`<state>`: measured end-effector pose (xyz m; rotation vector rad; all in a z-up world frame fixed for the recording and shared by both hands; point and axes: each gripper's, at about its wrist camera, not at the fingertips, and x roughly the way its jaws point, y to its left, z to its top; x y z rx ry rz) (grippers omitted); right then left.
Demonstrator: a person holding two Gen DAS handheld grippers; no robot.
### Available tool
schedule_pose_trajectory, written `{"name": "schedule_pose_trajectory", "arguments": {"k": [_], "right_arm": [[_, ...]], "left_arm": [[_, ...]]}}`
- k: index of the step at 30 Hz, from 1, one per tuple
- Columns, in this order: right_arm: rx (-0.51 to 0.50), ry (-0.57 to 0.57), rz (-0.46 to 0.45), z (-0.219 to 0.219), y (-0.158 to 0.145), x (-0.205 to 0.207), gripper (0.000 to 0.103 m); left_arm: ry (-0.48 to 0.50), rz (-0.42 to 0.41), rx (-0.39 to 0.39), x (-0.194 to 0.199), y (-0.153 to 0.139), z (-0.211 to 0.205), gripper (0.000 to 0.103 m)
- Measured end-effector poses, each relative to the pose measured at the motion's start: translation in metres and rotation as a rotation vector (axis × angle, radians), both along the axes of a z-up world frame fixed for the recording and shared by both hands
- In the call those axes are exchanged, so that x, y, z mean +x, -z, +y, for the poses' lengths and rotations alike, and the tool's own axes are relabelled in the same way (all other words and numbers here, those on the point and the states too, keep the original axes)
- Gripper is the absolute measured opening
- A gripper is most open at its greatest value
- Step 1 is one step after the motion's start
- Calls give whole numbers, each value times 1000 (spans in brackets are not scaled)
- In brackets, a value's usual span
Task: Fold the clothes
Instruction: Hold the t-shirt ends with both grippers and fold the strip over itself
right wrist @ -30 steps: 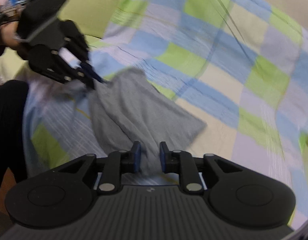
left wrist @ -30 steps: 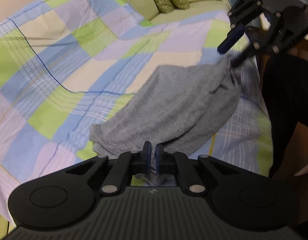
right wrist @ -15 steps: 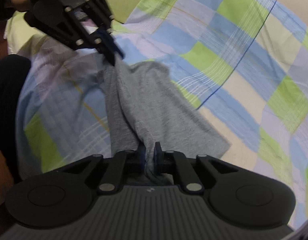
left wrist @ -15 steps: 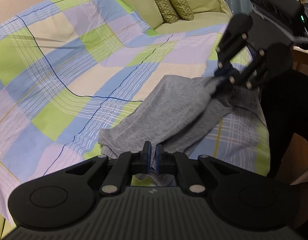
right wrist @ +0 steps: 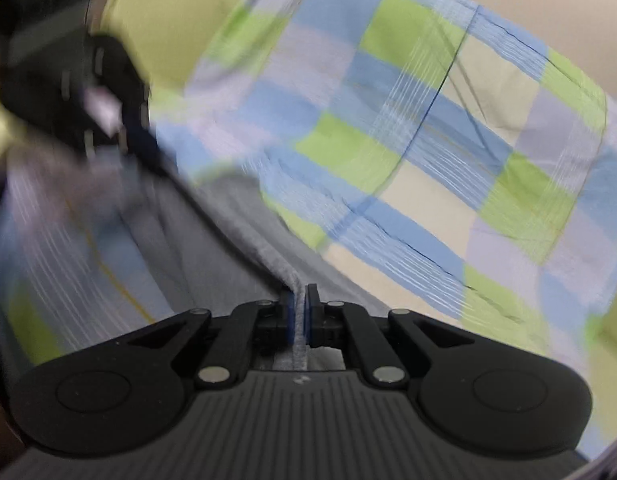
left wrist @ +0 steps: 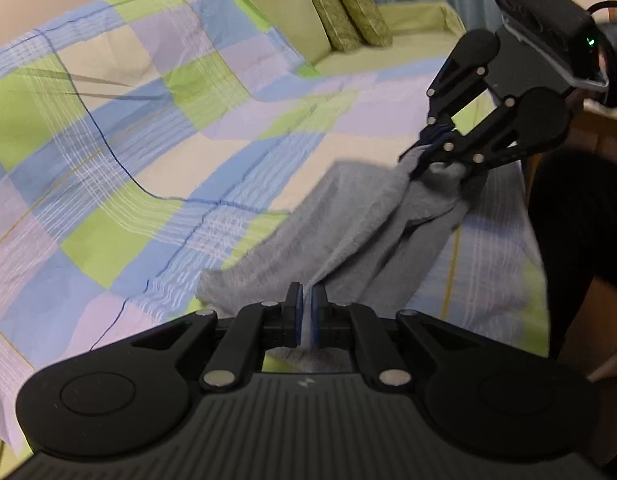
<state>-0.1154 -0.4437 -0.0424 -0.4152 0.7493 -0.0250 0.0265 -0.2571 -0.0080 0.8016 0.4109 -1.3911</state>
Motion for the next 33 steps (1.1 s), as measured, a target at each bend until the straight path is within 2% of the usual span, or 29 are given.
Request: {"name": "schedule_pose_trajectory", "arguments": {"k": [5, 7, 10, 13, 19, 21, 23, 26, 31, 33], "right_arm": [[-21, -47, 42, 13, 18, -6, 4], [-1, -28, 16, 11, 10, -12, 12], [21, -22, -19, 6, -3, -24, 19], [-7, -33, -29, 10, -13, -38, 22], [-100, -40, 7, 15, -6, -39, 20], [-125, -59, 27, 18, -2, -36, 20], [-155, -74, 46, 20, 1, -36, 16], [-134, -62, 42, 18, 0, -37, 4], [-94, -38, 34, 13, -4, -38, 3], [-88, -33, 34, 11, -5, -38, 3]], "left_arm": [[7, -18, 46, -7, 13, 6, 2], [2, -22, 48, -8, 14, 9, 2], [4, -31, 39, -8, 10, 13, 2], [7, -44, 32, -9, 7, 17, 2], [25, -55, -18, -13, -2, 13, 6], [36, -64, -4, -13, 1, 7, 8], [46, -71, 16, -12, 5, 2, 8], [66, -85, 41, -12, 11, -3, 8], [96, -103, 25, -15, 7, 2, 12], [103, -135, 43, -17, 9, 1, 13]]}}
